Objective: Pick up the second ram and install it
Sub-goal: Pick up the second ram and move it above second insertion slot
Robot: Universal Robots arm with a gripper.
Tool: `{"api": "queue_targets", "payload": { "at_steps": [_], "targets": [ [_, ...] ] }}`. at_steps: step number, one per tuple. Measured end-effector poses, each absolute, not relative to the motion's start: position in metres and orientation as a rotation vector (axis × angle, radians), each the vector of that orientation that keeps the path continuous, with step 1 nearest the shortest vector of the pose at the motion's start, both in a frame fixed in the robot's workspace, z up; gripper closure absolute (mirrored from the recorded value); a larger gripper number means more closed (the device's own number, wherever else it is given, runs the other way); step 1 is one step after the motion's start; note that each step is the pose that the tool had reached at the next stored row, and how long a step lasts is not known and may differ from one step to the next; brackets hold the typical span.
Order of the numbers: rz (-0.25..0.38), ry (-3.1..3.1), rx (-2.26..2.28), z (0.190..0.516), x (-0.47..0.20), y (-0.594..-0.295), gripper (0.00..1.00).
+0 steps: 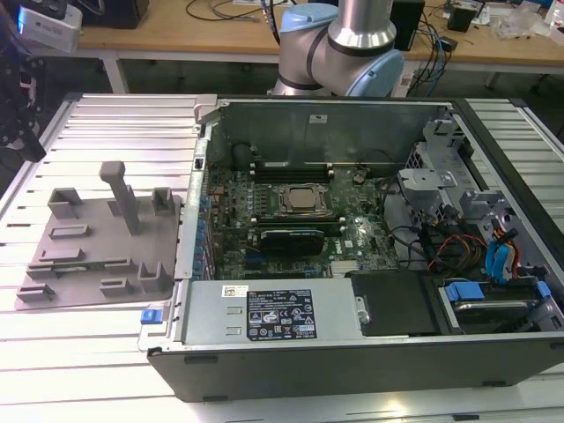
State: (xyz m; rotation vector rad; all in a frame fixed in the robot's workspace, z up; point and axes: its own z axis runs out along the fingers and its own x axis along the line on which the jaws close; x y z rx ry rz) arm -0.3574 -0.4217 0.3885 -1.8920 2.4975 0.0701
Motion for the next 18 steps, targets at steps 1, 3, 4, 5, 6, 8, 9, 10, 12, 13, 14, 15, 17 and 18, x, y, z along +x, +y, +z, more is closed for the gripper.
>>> {"api": "queue_targets", "payload": {
  "at_steps": [1,3,4,5,6,8,9,10,12,13,14,15,17,18],
  "targets": [
    [0.070,2.482,-1.913,0.3885,-0.3574,-0.4217,0.92],
    [0.070,2.444,-1.963,0.3885,-0.3574,-0.4217,0.92],
    [0.071,2.425,-1.987,0.3885,-0.3574,-0.4217,0.92],
    [0.071,2.404,-2.013,0.3884,-0.3574,-0.4217,0.92],
    [0.071,2.392,-2.028,0.3885,-0.3574,-0.4217,0.92],
    [0.071,2.369,-2.055,0.3884,-0.3573,-0.4217,0.92],
    [0.070,2.356,-2.071,0.3885,-0.3573,-0.4217,0.92],
    [0.070,2.353,-2.075,0.3885,-0.3573,-0.4217,0.92],
    [0.070,2.352,-2.076,0.3885,-0.3573,-0.4217,0.92],
    [0.070,2.351,-2.077,0.3884,-0.3573,-0.4217,0.92],
    [0.070,2.350,-2.078,0.3884,-0.3574,-0.4217,0.91],
    [0.070,2.350,-2.079,0.3885,-0.3574,-0.4217,0.79],
    [0.070,2.349,-2.080,0.3885,-0.3574,-0.4217,0.73],
    [0.070,2.348,-2.081,0.3885,-0.3574,-0.4217,0.66]
  ]
}}
